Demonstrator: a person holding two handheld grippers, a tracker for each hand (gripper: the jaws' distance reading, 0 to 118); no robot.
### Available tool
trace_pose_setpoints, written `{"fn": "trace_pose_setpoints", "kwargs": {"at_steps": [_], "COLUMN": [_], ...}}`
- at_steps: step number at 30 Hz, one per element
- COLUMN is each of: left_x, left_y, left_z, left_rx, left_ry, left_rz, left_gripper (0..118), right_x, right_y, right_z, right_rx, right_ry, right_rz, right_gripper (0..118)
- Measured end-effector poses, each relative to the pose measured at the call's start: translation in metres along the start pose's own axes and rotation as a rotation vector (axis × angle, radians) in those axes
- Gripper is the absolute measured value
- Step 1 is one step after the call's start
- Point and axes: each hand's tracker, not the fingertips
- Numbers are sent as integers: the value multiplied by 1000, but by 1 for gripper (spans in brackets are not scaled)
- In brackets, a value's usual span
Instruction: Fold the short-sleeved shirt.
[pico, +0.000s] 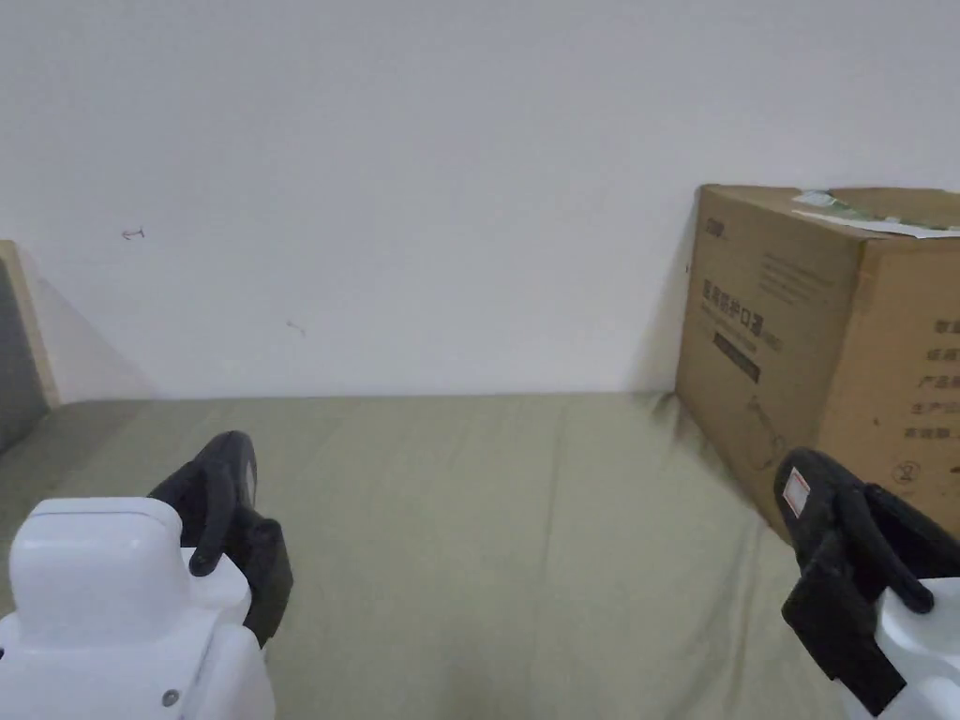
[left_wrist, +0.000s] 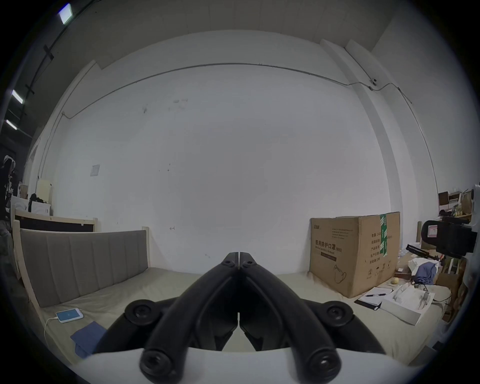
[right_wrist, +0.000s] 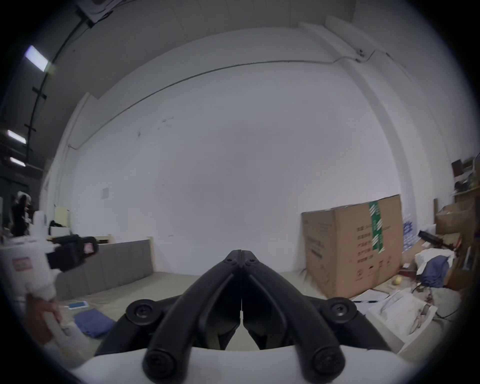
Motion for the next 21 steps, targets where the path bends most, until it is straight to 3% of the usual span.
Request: {"fn": "trace_pose_setpoints", "kwargs": {"at_steps": [2, 8, 10, 12, 21], "left_x": [1, 1, 0, 2, 11], "left_y": [-9, -31, -35, -39, -42], "left_z": [2, -3, -6, -7, -5], "left_rx": [12, -53, -70, -84, -78], "left_ry": [21, 55, 65, 79, 56], "left_rz": [-21, -42, -34, -37, -97], "left_gripper": [0, 0, 0, 0, 0], "right_x": [4, 13, 11, 10, 9], "right_y": [-20, -50, -53, -55, -49], "right_z": [-1, -18, -18, -18, -14], "right_rx": [47, -41, -52, -64, -97], "right_ry": [-26, -115, -149, -148, -99], "right_rz": [47, 5, 63, 100, 92], "right_gripper": [0, 0, 0, 0, 0]}}
